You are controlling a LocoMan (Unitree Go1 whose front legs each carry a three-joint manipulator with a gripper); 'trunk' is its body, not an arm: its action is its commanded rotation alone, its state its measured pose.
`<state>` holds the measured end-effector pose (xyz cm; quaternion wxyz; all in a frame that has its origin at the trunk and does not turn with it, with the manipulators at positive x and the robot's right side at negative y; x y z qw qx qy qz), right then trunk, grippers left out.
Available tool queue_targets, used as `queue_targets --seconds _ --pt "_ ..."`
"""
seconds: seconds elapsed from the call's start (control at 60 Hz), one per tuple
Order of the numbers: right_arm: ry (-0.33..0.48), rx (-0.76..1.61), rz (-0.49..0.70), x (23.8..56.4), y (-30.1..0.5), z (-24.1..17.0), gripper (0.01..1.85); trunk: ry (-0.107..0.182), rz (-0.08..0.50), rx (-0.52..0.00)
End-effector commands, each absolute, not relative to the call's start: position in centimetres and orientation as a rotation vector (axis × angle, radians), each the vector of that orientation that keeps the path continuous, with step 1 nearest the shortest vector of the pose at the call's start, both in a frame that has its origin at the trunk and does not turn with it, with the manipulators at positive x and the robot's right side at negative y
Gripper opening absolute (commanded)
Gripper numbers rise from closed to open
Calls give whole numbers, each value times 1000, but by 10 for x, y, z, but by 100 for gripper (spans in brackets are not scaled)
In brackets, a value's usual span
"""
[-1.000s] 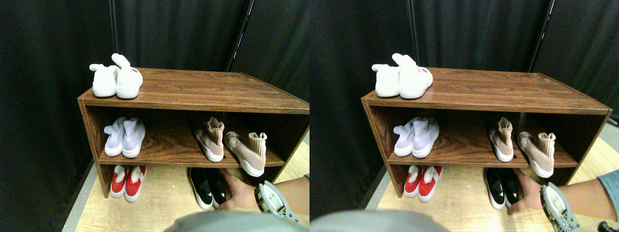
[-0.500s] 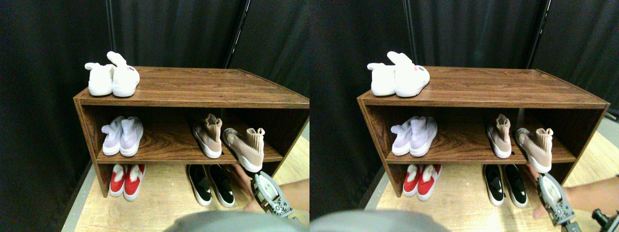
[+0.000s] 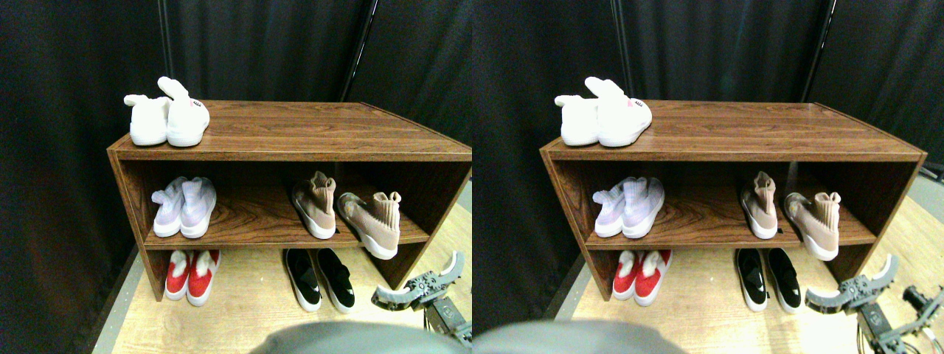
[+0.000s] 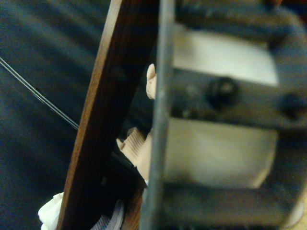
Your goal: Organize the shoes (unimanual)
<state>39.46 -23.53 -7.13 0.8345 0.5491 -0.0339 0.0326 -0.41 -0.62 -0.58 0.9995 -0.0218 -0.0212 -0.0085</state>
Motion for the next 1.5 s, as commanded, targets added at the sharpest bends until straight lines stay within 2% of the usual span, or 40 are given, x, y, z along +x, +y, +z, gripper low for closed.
queue_targets --seconds 0.017,0.15,0.3,0.7,0.933,1.05,1.167,1.283,1.383,1.5 --pt "-88 1141 84 400 -236 -66 176 -24 -17 -73" --pt "-60 1145 86 410 -238 -66 170 -27 -12 -75" --pt "-37 1136 50 420 -240 -69 176 -22 -3 -79" --pt "10 1147 23 455 -242 -95 173 -23 20 -89" --pt "44 1189 7 472 -242 -102 163 -27 33 -96" --pt "41 1193 4 475 -243 -104 160 -26 36 -97" --pt "48 1207 -12 478 -244 -106 168 -27 37 -96" --pt "39 1183 -30 479 -243 -107 167 -27 37 -96" --pt "39 1205 -7 479 -243 -107 163 -27 37 -96" --pt "37 1193 6 474 -244 -104 166 -27 37 -96"
